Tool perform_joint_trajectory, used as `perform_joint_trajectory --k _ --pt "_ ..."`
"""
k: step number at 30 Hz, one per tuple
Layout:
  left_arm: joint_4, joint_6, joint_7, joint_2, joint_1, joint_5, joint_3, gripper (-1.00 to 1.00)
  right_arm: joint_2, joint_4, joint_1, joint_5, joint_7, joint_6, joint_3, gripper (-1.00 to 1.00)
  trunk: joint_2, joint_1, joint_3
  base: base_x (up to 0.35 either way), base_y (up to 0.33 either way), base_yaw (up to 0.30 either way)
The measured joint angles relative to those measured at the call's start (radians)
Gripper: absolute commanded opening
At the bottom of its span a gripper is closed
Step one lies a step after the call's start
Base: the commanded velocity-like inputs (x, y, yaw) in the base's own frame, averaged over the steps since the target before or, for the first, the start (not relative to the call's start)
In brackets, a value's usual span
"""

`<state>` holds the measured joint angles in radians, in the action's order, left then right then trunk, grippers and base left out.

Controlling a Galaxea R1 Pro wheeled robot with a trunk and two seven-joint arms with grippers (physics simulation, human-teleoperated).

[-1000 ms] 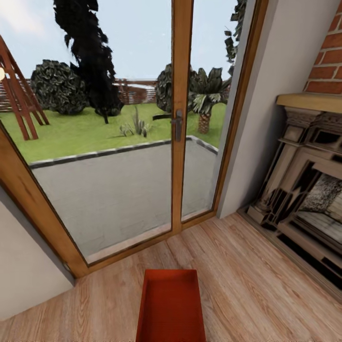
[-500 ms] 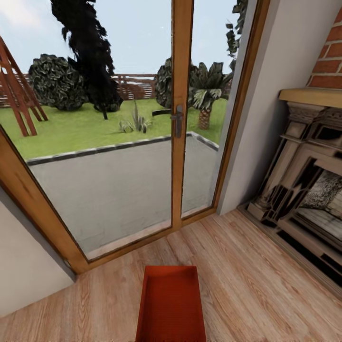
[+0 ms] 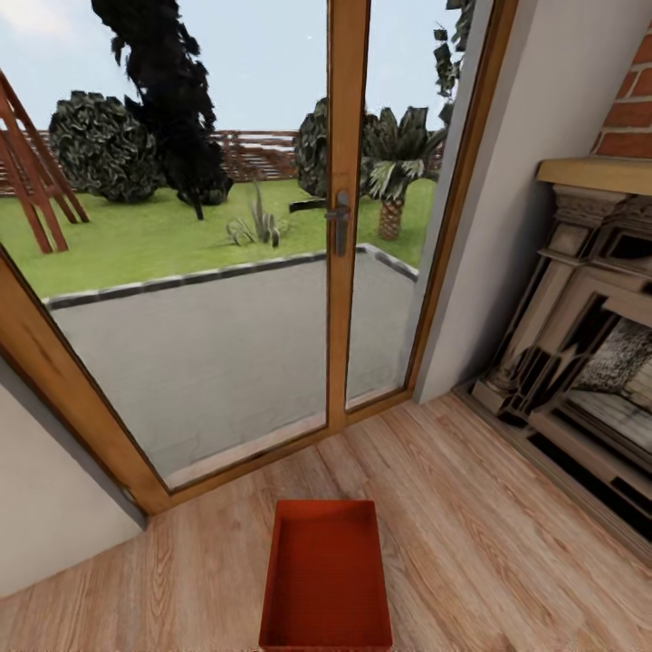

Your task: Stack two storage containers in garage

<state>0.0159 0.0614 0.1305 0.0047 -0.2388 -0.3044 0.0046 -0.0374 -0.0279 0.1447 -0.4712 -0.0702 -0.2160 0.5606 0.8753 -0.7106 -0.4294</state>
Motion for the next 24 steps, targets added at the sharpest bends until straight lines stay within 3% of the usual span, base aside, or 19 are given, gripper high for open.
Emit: perform_joint_trajectory --k 24 --pt "0.0 0.0 0.0 0.0 0.0 0.0 0.0 1.0 0.0 0.0 0.0 0.0 0.0 0.0 0.0 1.0 0.0 0.0 -0.039 0.0 0.0 0.0"
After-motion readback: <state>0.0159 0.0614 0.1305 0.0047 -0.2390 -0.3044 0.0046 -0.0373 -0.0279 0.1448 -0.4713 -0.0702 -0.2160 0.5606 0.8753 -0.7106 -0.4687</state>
